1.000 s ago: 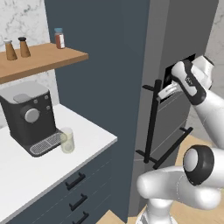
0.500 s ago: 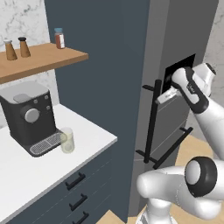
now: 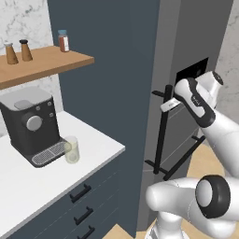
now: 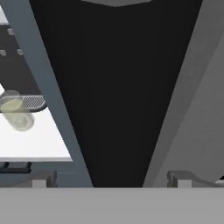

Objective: Grab a lemon wedge from the fridge and one ice cube from the ice bowl, and put them in the glass of lemonade.

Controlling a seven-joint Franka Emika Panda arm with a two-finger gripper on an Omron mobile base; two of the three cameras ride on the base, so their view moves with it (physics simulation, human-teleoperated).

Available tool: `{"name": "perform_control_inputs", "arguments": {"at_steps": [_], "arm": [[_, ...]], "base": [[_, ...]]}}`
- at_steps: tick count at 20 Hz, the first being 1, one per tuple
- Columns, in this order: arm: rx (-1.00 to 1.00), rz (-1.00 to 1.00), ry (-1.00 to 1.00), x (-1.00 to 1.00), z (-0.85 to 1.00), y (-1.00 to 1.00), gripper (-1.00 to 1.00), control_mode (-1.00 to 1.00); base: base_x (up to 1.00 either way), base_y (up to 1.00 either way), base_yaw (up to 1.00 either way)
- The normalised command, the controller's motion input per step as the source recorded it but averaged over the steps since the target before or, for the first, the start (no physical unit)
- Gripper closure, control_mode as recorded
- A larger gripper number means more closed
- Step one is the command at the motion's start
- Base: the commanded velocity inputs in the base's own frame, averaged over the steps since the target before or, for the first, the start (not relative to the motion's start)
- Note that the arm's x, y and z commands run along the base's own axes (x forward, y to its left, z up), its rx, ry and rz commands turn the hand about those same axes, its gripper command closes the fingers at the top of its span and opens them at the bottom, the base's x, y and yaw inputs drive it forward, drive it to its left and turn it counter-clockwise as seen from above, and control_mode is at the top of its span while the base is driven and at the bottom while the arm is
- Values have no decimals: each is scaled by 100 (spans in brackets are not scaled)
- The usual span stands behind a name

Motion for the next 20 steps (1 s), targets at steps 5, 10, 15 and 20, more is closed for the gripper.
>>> {"name": "perform_control_inputs", "arguments": {"at_steps": [5,10,15,20], "arm": [[0,0,0,2,0,0,-100,-100],[0,0,4,0,0,0,100,-100],[0,0,1,0,0,0,100,-100],[0,0,-10,-5,0,-15,100,-100]], "base": [[0,0,0],[0,0,0],[0,0,0],[0,0,0]]}}
